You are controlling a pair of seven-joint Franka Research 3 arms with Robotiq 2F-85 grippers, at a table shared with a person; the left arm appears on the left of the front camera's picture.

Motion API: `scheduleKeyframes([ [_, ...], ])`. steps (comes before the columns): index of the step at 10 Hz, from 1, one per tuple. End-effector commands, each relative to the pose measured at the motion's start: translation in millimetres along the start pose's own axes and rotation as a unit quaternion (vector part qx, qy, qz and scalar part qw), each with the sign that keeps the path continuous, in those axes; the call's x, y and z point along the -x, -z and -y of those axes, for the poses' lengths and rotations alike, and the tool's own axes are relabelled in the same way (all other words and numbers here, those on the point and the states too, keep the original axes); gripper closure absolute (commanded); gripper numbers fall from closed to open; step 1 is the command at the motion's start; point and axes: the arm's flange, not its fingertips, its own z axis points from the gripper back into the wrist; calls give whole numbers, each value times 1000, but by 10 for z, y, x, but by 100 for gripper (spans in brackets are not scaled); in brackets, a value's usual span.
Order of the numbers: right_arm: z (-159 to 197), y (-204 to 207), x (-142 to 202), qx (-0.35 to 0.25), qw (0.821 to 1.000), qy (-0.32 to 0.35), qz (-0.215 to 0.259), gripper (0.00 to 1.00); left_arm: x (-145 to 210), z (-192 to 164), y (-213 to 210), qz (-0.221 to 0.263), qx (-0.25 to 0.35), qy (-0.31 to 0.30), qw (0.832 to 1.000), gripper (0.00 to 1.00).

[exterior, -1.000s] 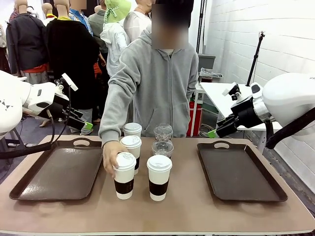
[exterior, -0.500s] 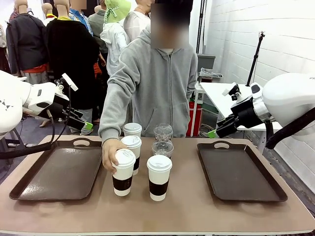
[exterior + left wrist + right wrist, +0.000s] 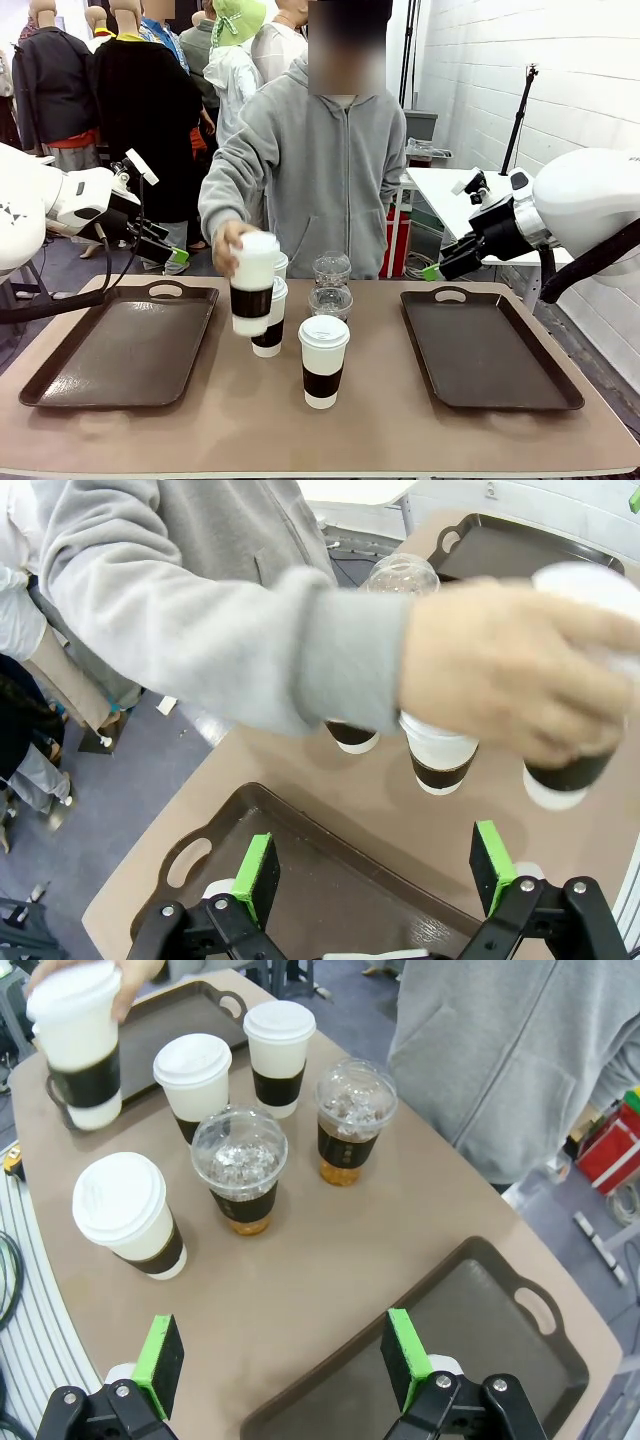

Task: Distribute the coffee onto the tray.
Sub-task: Pick up one iced Americano and place it on the right Handle tray.

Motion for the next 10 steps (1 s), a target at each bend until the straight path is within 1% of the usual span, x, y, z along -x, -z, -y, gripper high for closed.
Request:
scheduleKeyframes([
  [1,119,18,-54,-14,1000,-18,9,0,8,-9,-11,2,2,-2,1000,0],
  [3,395,46,-171,-19,998,-45,30,0,8,-9,-11,2,2,-2,1000,0],
  [6,865,279,-286,-37,996,-64,50,0,8,-9,-11,2,2,-2,1000,0],
  [8,1124,506,-273,-53,989,-101,90,0,8,-9,-11,2,2,-2,1000,0],
  [10,1258,701,-219,-72,989,-101,83,0,8,-9,-11,2,2,-2,1000,0],
])
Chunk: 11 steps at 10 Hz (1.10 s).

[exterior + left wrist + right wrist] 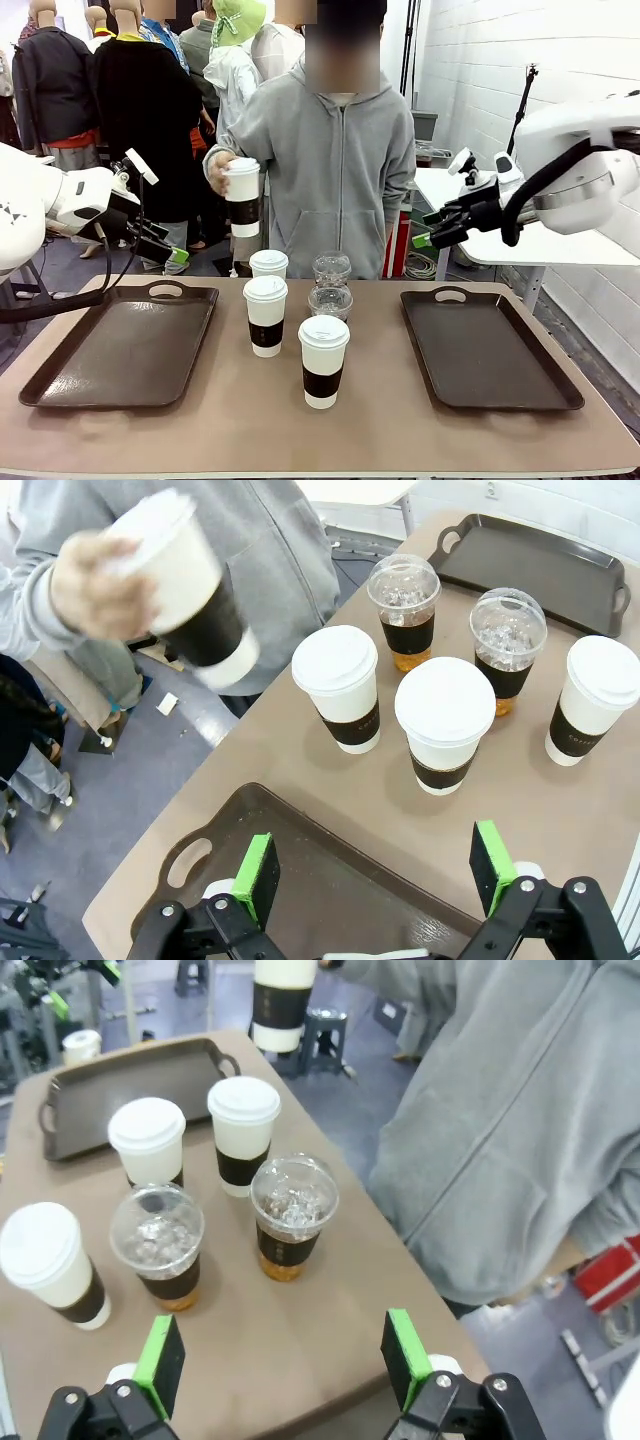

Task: Distribute the coffee onto the tray.
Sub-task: Pick up one iced Americano and place it on the right Handle tray.

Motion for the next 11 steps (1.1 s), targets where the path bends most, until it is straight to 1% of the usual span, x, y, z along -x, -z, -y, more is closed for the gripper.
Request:
scheduleKeyframes([
  [1,166,141,98,-24,1000,1,-8,0,11,-10,-6,1,2,-2,1000,0],
  [2,179,131,112,-26,1000,5,-8,0,11,-10,-6,1,2,-2,1000,0],
  [3,85,104,109,-15,1000,4,-2,0,11,-10,-6,1,2,-2,1000,0],
  [7,85,104,109,-15,1000,4,-2,0,11,-10,-6,1,2,-2,1000,0],
  [8,126,103,89,-17,1000,-1,-13,0,11,-10,-6,1,2,-2,1000,0],
  [11,534,563,209,-35,999,-8,18,0,11,-10,-6,1,2,-2,1000,0],
])
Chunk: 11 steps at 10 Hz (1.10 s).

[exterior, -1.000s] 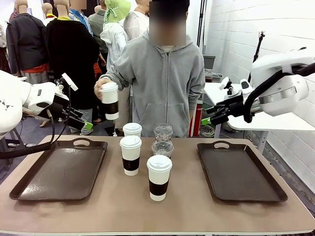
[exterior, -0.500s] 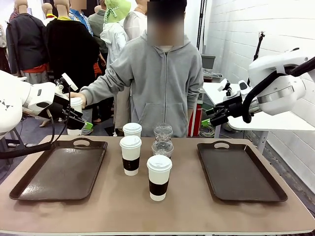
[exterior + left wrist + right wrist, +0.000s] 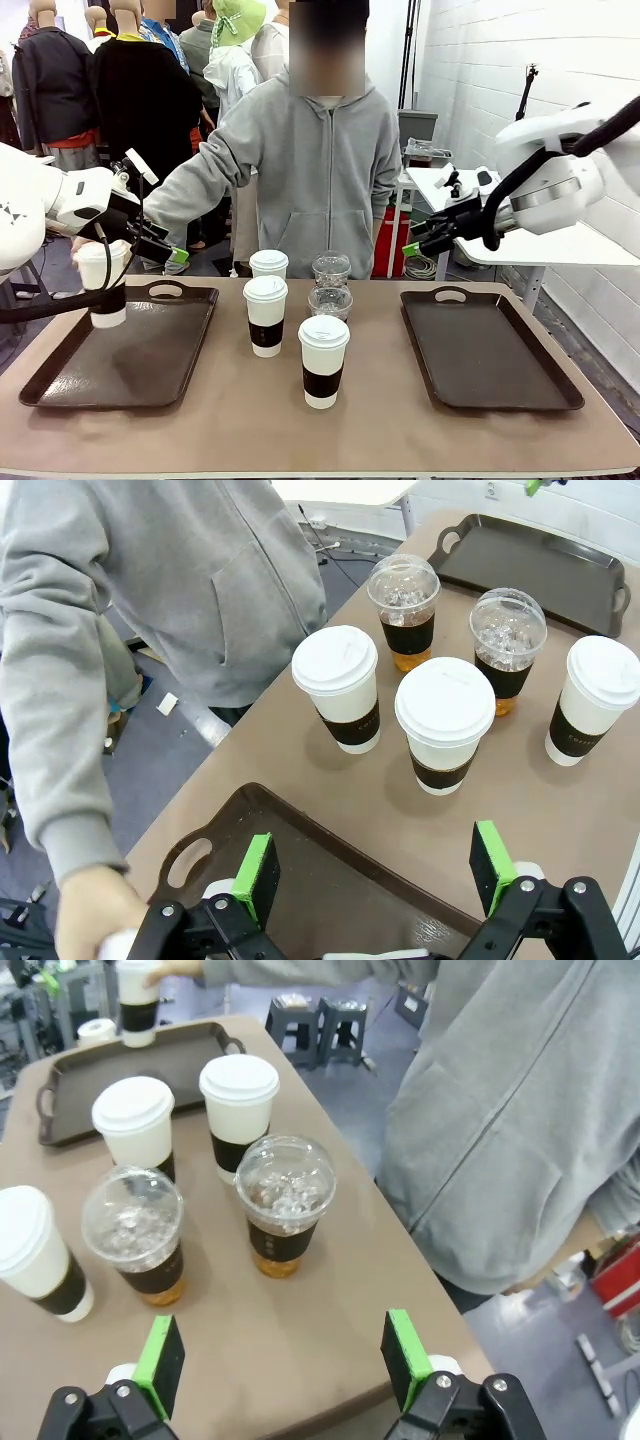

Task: Distribute the coffee onto the tray.
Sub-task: Pick up one iced Americano and place it on the right Handle tray.

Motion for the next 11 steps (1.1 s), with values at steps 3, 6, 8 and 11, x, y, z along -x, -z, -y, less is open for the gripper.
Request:
scheduleKeyframes([
  [3,393,495,224,-40,998,-17,38,0,12,-10,-5,1,2,-2,1000,0],
  [6,456,711,537,-81,994,-33,66,0,12,-10,-5,1,2,-2,1000,0],
  [8,493,790,671,-90,993,-21,67,0,12,-10,-5,1,2,-2,1000,0],
  [11,551,899,796,-110,991,-13,72,0,12,-10,-5,1,2,-2,1000,0],
])
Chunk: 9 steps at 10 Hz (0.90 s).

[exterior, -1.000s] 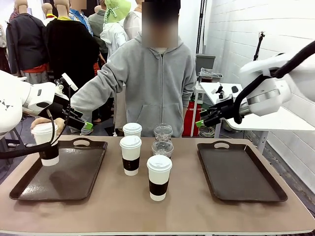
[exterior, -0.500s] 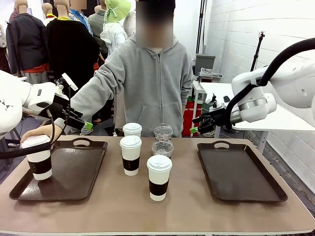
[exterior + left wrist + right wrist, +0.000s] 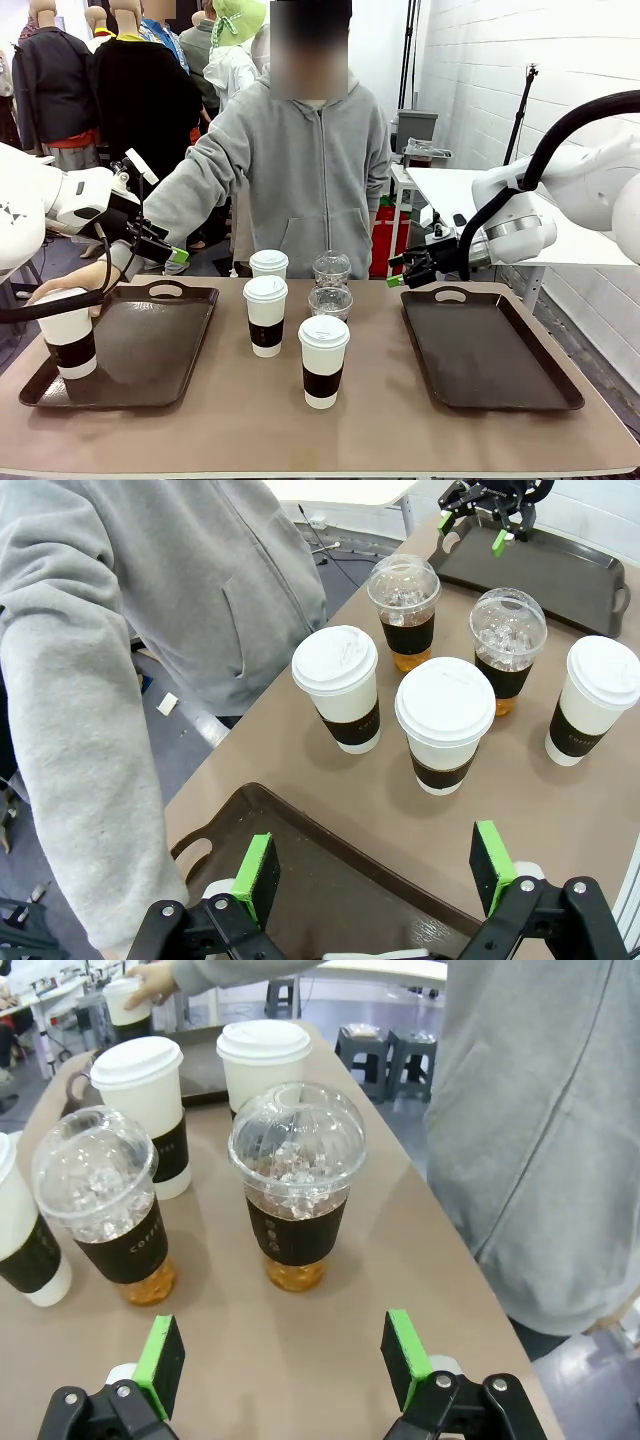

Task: Distribute the coffee onto the tray.
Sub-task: Pick up one iced Americano and place it on the right Handle tray.

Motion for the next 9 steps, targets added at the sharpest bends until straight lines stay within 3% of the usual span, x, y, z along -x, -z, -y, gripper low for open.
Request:
scheduleKeyframes([
  [1,96,-1,-17,-6,1000,-3,2,0,11,-10,-5,1,2,-2,1000,0],
  [6,30,5,6,-1,1000,0,1,0,11,-10,-5,1,2,-2,1000,0],
  [9,248,299,66,-13,999,-15,46,0,11,-10,-5,1,2,-2,1000,0],
])
